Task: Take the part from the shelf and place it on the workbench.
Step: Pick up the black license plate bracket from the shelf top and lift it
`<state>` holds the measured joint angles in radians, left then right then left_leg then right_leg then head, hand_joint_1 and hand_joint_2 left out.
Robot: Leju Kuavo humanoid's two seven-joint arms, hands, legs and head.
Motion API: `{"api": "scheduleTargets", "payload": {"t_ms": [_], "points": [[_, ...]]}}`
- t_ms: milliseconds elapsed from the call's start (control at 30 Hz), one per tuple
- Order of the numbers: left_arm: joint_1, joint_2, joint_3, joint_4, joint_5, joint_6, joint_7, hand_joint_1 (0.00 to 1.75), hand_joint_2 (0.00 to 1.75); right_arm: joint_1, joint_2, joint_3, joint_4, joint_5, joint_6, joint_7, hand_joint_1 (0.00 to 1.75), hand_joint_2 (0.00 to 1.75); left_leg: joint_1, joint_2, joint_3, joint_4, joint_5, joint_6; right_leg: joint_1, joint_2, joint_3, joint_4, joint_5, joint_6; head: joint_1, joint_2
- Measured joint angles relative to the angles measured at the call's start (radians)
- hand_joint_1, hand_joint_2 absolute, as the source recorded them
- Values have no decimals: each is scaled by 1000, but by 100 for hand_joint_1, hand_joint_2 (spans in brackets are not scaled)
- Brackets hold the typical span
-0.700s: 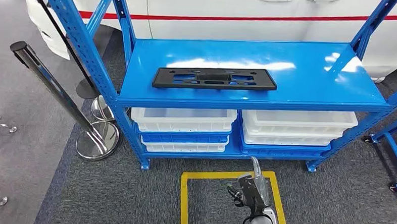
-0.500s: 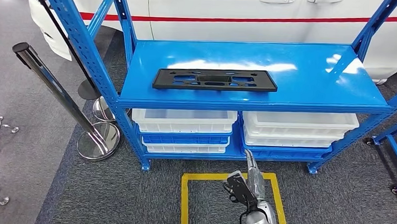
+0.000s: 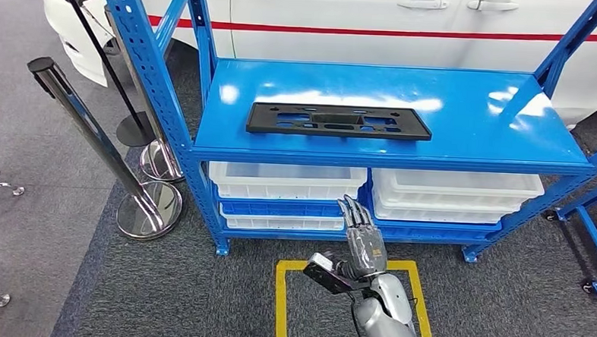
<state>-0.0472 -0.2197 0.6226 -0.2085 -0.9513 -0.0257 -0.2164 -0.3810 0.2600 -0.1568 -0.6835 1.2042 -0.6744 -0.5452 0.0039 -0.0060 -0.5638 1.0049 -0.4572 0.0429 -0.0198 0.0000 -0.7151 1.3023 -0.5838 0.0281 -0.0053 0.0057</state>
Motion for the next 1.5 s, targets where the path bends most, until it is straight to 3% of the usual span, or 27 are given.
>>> {"api": "scheduleTargets", "payload": {"t_ms": [33, 100, 167, 200, 267, 333, 433, 467, 500, 533, 600, 667, 767, 833, 933, 1000, 1033, 1067, 1100, 1167, 1200, 1333, 1367, 1467, 1500], "points": [[0, 0, 1, 0, 2, -2, 2, 0, 0, 1, 2, 0, -12, 30, -6, 5, 0, 175, -1, 0, 1, 2, -1, 0, 0, 0, 9, -24, 26, -2, 0, 0], [-1, 0, 6, 0, 14, 0, 3, 0, 0, 2, 10, -2, -41, 79, -15, 10, 0, 175, -2, -1, 1, 9, -7, -3, 1, 0, 66, -148, 93, -9, 0, 0], [-2, -1, 15, 0, 32, 6, -6, 0, 0, 4, 20, -16, -70, 104, -20, 2, 0, 175, -5, -1, -4, 18, -13, -11, 6, 0, 106, -241, 121, -15, 0, 0], [-3, -1, 23, 1, 41, 10, -16, 0, 0, 7, 26, -30, -84, 110, -22, -6, 0, 175, -6, -1, -7, 19, -14, -16, 8, 1, 110, -255, 119, -17, -1, 0], [-4, -1, 41, 1, 61, 18, -43, 0, 0, 13, 35, -60, -116, 131, -23, -20, 0, 175, -6, -1, -10, 19, -15, -25, 7, 1, 109, -261, 122, -25, 0, 0], [-5, 0, 56, 1, 74, 22, -62, 0, 0, 14, 40, -81, -154, 173, -24, -16, 0, 175, -4, 0, -23, 51, -39, -36, 4, 0, 112, -268, 126, -36, -1, 0], [-7, 3, 71, 1, 80, 11, -63, 0, 0, 6, 42, -89, -204, 242, -25, 40, 0, 175, 1, 0, -101, 223, -126, -47, 4, -1, 113, -271, 127, -44, -1, 0], [-7, 7, 75, 1, 80, 2, -60, 0, 0, 1, 41, -88, -216, 256, -25, 67, 0, 175, 3, 0, -127, 274, -140, -50, 5, -1, 113, -271, 127, -45, -1, 0], [-6, 12, 78, 1, 80, -10, -57, 0, 0, -6, 39, -87, -226, 265, -25, 93, 0, 175, 5, 0, -138, 293, -136, -51, 5, 0, 113, -270, 127, -45, -1, 0], [-6, 17, 81, 1, 79, -22, -56, 0, 0, -15, 36, -84, -235, 268, -25, 116, 0, 175, 6, 0, -132, 275, -113, -52, 5, 0, 114, -270, 127, -44, -1, 0], [-7, 27, 85, 1, 76, -41, -58, 0, 0, -36, 29, -74, -254, 264, -25, 145, 0, 175, 9, 0, -78, 151, -41, -49, 5, 2, 117, -270, 125, -42, -1, 0], [-9, 34, 87, 1, 69, -50, -59, 0, 0, -56, 20, -64, -271, 260, -25, 163, 0, 175, 6, 0, -29, 45, -4, -43, 8, 3, 116, -268, 124, -35, -1, 0], [-11, 42, 89, 1, 63, -51, -52, 0, 0, -77, 3, -52, -291, 265, -25, 200, 0, 175, 0, -1, -20, 17, -2, -30, 8, 2, 113, -269, 126, -18, -1, 0], [-10, 46, 93, 1, 62, -46, -37, 0, 0, -90, -14, -46, -307, 268, -25, 224, 0, 175, 2, -1, -15, 7, 5, -17, 6, 1, 105, -247, 109, -9, 0, 0], [-12, 50, 102, 1, 66, -31, -16, 0, 0, -109, -44, -46, -327, 266, -25, 247, 0, 175, 1, 2, -13, 0, 8, -2, 5, 1, 33, -94, 26, -4, 0, 0], [-11, 53, 113, 1, 76, -25, -19, 0, 0, -120, -63, -54, -336, 268, -25, 263, 0, 175, 0, 2, -13, 2, 7, 1, 5, 1, -11, -9, 5, -2, 0, 0], [-11, 55, 119, 1, 82, -28, -27, 0, 0, -130, -74, -60, -337, 268, -25, 269, 0, 175, 0, 1, -13, 5, 6, 1, 4, 1, -9, -15, 22, -2, 0, 0], [-11, 58, 126, 1, 88, -34, -37, 0, 0, -142, -84, -66, -335, 266, -25, 271, 0, 175, 0, 1, -13, 8, 4, 0, 3, 1, 10, -56, 54, -2, 0, 0], [-11, 59, 132, 1, 92, -42, -48, 0, 0, -156, -93, -70, -333, 262, -25, 267, 0, 175, 0, 0, -13, 11, 1, -1, 2, 0, 40, -121, 88, -3, 0, 0], [-13, 61, 143, 1, 96, -54, -62, 0, 0, -174, -105, -79, -329, 256, -25, 247, 0, 175, -4, -1, -16, 20, -5, -9, 5, 1, 91, -227, 125, -8, 0, 0], [-14, 62, 147, 1, 97, -58, -66, 0, 0, -174, -107, -83, -328, 258, -25, 238, 0, 175, -5, -1, -17, 22, -7, -14, 7, 2, 102, -251, 127, -11, 0, 0], [-16, 62, 158, 1, 116, -62, -70, 0, 0, -139, -105, -81, -326, 270, -25, 260, 0, 175, -1, 0, -23, 35, -21, -33, 9, 3, 106, -266, 130, -32, -1, 0], [-17, 62, 155, 2, 131, -61, -71, 0, 0, -131, -105, -72, -326, 272, -25, 282, 0, 175, 0, 0, -37, 66, -43, -38, 8, 2, 108, -269, 131, -38, -1, 0], [-16, 62, 136, 6, 164, -54, -72, 0, 0, -110, -105, -39, -303, 276, -25, 336, 0, 175, 3, 0, -118, 238, -124, -48, 8, 0, 109, -271, 131, -47, -1, 0], [-15, 62, 131, 6, 164, -53, -71, 0, 0, -105, -105, -32, -285, 275, -25, 342, 0, 175, 4, 0, -139, 278, -132, -49, 9, 0, 109, -271, 130, -48, -1, 0]]}}
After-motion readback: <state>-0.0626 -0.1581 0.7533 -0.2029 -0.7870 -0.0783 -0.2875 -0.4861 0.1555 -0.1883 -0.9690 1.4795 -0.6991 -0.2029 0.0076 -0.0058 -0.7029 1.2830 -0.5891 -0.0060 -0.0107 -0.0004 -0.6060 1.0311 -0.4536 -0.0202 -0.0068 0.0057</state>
